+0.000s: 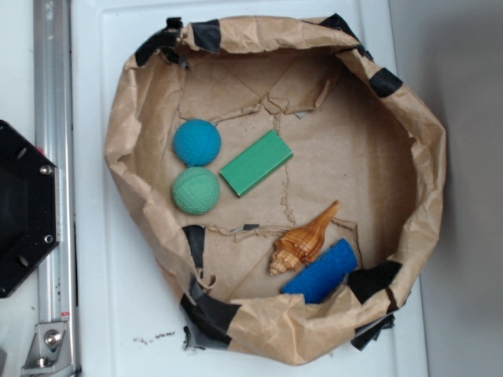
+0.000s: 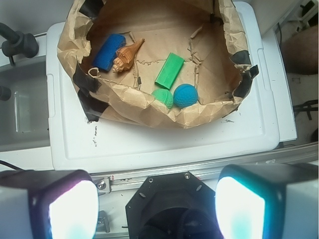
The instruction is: Grab the green block.
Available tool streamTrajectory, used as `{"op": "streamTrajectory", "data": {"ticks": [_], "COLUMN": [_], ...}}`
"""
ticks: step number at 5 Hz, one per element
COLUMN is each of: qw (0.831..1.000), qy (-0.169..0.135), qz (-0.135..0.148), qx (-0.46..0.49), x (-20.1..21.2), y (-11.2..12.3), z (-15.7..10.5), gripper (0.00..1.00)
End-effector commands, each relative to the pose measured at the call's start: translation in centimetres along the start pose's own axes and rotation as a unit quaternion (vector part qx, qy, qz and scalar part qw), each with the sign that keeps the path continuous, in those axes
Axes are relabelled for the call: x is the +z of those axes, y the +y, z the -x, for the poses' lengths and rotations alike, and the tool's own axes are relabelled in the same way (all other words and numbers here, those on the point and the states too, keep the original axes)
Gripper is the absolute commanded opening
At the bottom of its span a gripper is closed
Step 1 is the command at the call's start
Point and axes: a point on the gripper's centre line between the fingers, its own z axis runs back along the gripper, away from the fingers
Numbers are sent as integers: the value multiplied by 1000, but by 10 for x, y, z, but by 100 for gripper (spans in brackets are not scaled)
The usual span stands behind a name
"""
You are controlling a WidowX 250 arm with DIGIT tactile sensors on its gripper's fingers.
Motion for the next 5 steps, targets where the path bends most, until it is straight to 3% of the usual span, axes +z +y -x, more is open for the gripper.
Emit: {"op": "streamTrajectory", "data": {"ticks": [1, 2, 3, 4, 5], "qw": [1000, 998, 995, 994, 995], "qy": [0, -23, -33, -50, -50], "qz": [0, -31, 23, 20, 19], "qx": [0, 53, 89, 96, 87], "x": [0, -48, -84, -108, -129], "y": [0, 20, 36, 38, 25], "z": [0, -21, -46, -69, -97], "gripper": [100, 100, 100, 100, 100]}}
